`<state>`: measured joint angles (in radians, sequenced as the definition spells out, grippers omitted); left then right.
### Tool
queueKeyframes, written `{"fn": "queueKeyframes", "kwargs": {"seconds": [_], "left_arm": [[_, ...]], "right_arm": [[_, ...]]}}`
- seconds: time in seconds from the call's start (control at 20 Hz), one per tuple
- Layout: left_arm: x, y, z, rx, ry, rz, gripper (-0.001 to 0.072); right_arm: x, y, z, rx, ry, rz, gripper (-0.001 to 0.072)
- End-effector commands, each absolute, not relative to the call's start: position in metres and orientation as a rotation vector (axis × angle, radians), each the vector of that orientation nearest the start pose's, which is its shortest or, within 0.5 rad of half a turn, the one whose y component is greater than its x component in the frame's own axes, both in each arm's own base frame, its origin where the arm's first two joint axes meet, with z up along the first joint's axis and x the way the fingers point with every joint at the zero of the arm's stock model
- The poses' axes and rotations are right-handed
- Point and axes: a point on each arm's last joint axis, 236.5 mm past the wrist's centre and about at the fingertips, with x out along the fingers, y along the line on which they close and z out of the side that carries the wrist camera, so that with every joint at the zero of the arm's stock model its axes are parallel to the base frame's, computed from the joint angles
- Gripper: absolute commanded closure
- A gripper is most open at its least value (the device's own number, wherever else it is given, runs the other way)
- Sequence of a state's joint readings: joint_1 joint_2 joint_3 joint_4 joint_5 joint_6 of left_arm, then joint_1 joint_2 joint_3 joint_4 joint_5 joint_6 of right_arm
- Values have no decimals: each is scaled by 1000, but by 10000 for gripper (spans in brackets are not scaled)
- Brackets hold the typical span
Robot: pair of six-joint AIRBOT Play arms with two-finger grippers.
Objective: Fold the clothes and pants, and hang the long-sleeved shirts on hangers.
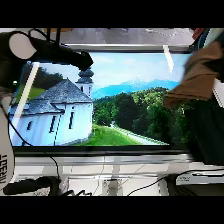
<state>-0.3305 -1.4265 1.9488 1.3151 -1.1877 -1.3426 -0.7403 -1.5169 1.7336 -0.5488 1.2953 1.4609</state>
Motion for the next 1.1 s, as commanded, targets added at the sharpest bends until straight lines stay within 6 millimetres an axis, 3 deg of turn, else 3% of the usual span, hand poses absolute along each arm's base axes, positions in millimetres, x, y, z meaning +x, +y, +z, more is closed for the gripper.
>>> {"fn": "queueKeyframes", "kwargs": {"seconds": [0.0,0.1,0.2,0.35,0.45,0.55,0.65,0.7,0.75,0.8,0.85,1.05], "left_arm": [[449,-212,278,154,602,-588,9],[449,-212,278,154,602,-588,9],[449,-212,278,154,602,-588,9],[449,-212,278,154,602,-588,9],[449,-212,278,154,602,-588,9],[449,-212,278,154,602,-588,9],[449,-212,278,154,602,-588,9],[449,-212,278,154,602,-588,9],[449,-212,278,154,602,-588,9],[449,-212,278,154,602,-588,9],[449,-212,278,154,602,-588,9],[449,-212,278,154,602,-588,8]], "right_arm": [[398,-277,221,994,512,-172,679],[348,-330,203,1043,521,-391,679],[288,-365,171,1114,603,-652,679],[191,-368,114,1163,894,-1031,678],[153,-355,97,1239,1008,-1196,678],[146,-345,95,1288,1042,-1230,676],[144,-337,94,1303,1077,-1223,629],[142,-333,94,1311,1098,-1224,524],[140,-330,94,1316,1111,-1224,326],[140,-329,94,1319,1113,-1222,55],[140,-329,94,1319,1112,-1221,19],[142,-332,94,1300,1109,-1207,37]]}}
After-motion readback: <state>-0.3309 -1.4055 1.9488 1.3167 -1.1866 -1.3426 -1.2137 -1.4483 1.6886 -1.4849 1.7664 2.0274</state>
